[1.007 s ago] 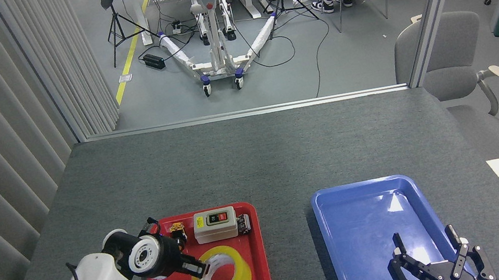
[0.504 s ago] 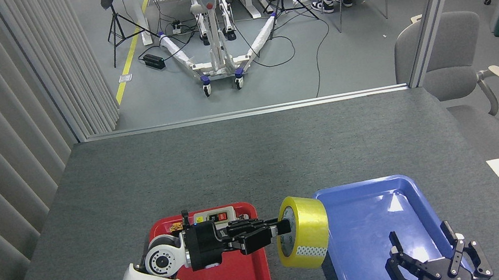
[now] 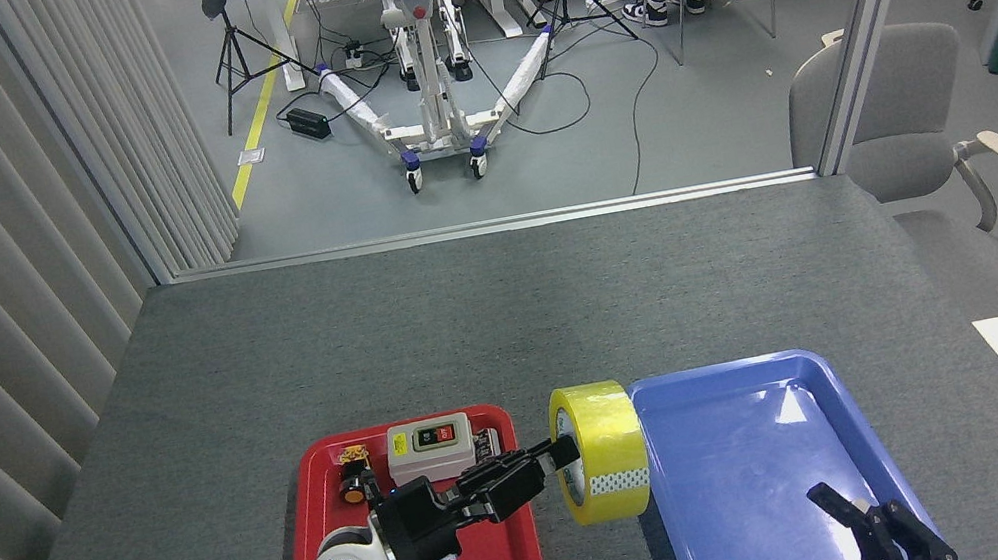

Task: Place and move tape with both arms
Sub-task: 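Move the tape toward the right gripper and grasp it with the right gripper, then release the tape from the left gripper and withdraw the left arm, then lower the tape into the blue tray with the right gripper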

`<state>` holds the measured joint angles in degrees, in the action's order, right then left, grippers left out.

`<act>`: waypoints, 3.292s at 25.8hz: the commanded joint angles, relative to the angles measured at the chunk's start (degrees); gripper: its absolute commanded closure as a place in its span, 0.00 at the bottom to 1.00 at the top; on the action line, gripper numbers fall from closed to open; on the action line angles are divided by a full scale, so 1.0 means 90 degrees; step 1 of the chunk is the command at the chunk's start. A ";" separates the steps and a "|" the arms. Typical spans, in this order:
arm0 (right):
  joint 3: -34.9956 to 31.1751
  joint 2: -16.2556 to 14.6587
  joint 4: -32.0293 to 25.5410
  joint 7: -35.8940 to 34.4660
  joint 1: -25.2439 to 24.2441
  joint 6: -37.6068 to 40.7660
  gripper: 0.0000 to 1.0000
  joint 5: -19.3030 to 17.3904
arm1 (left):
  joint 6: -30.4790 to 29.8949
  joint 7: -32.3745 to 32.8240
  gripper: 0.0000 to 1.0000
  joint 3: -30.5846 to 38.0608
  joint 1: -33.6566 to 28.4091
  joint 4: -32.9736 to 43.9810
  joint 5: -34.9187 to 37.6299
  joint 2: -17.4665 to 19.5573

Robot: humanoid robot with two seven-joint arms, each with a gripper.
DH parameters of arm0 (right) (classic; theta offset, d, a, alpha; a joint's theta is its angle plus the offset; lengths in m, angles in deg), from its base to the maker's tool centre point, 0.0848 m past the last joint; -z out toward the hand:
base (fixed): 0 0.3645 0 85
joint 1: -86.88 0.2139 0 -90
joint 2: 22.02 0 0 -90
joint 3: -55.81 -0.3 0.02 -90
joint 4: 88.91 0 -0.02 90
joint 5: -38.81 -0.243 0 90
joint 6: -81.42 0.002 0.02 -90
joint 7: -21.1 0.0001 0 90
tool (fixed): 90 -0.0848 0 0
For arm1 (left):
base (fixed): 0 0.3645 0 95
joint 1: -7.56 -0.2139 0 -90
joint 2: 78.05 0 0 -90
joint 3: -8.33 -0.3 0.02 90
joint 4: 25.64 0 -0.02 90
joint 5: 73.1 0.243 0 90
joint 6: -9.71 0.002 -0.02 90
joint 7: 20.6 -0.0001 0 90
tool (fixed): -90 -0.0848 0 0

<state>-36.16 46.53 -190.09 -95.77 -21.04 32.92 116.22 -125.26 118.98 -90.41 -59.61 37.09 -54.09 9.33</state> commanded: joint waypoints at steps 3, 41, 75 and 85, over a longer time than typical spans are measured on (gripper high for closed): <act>0.0327 0.0049 0.0090 0.0437 0.0282 0.0047 0.04 -0.0047 | -0.0003 -0.0099 1.00 -0.0307 -0.0066 0.0061 0.0162 -0.0012; 0.0825 0.0059 0.0246 0.0838 0.0087 0.0389 1.00 0.0080 | -0.0003 -0.0099 0.57 -0.1167 -0.0603 0.0696 0.0826 -0.0363; 0.0405 0.0293 0.0539 1.0291 0.2597 -0.3517 1.00 -0.0398 | 0.5114 -0.4894 0.00 0.0552 -0.2888 0.3528 0.5524 0.1883; 0.1049 0.0499 0.0929 1.1716 0.3251 -0.4337 1.00 -0.0359 | 0.5065 -0.5235 0.00 0.0357 -0.2898 0.3763 0.5494 0.1766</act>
<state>-27.65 50.94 -182.95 7.17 7.38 -5.36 112.77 -79.57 72.59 -86.98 -85.88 70.52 -4.55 25.50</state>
